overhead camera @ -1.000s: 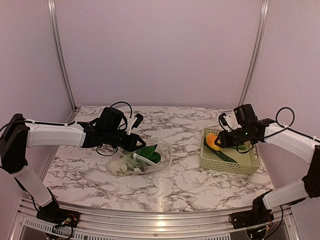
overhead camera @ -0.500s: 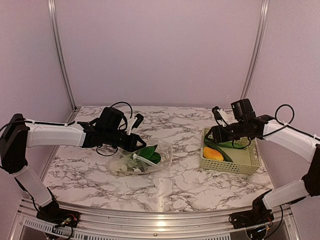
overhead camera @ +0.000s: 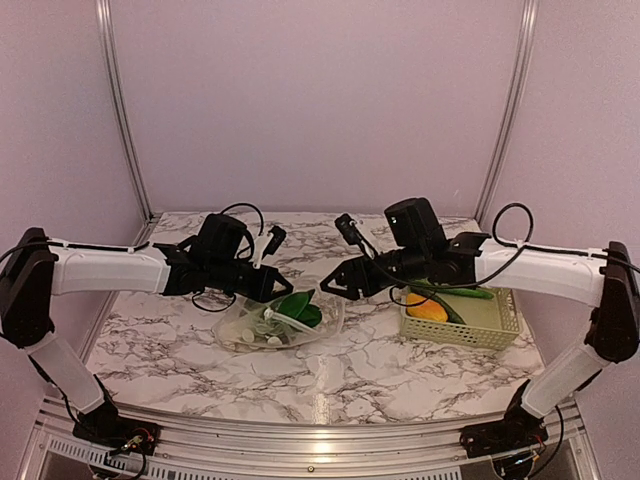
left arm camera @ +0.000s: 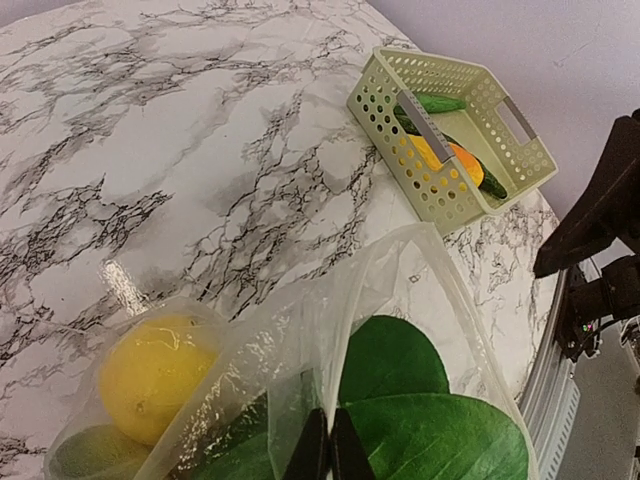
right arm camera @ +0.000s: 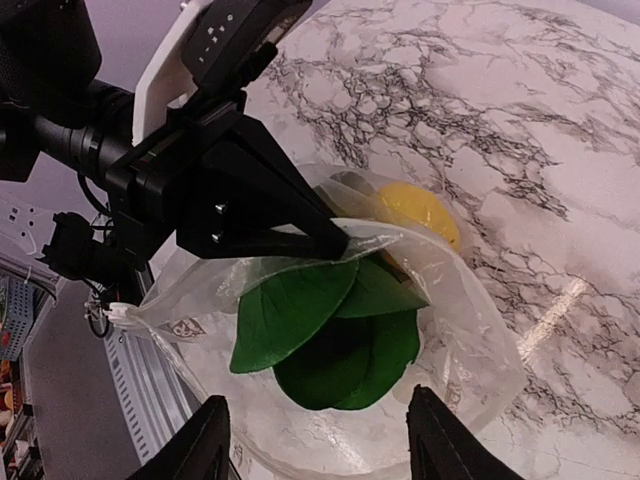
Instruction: Open the zip-top bag and remove the fake food
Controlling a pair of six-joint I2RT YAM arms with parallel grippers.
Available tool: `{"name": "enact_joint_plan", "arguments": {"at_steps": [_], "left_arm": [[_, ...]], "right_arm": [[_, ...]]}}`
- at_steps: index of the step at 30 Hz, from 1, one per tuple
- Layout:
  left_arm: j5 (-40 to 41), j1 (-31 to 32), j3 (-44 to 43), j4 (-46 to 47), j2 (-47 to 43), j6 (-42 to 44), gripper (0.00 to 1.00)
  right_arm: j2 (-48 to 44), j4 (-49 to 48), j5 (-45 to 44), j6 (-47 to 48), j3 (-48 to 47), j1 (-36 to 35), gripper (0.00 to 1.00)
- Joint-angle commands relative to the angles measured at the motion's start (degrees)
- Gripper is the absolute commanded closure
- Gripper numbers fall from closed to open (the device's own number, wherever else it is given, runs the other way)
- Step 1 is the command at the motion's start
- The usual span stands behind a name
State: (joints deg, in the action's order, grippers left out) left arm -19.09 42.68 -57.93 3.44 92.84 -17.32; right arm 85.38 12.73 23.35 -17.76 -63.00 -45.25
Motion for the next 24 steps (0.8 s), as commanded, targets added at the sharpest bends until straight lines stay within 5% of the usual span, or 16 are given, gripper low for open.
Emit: {"name": "enact_joint_plan", "arguments": {"at_steps": [1,8,19,21,24], "left_arm": [[-0.6,-0.1,0.9,0.9,-1.5,-0.6,1.0],[-0.7,-0.1,1.2,1.0,-2.0,-0.7,1.0],[-0.2,-0.1,2.2,1.6,-2.5,-0.7,1.0],[-0.3,-0.1,2.3,1.8,-2.4,-0.8,1.0],[-0.3,-0.1,2.6,1.8,-2.5,-0.8,1.0]], "right_arm": [[4.8,-5.3,0.2,-5.4,-4.5,-5.1,0.41],[12.9,-4.9,-2.7,-7.7,-7.8,-9.7,0.34],[18.7,-6.8,-5.6,-8.7,-9.4,-10.9,0.39],[19.4,-8.5,-4.5,-9.2,-9.4,-10.9,0.44],[19.9,-8.9,-4.3,-8.9,-10.3,-10.8,0.71]]}}
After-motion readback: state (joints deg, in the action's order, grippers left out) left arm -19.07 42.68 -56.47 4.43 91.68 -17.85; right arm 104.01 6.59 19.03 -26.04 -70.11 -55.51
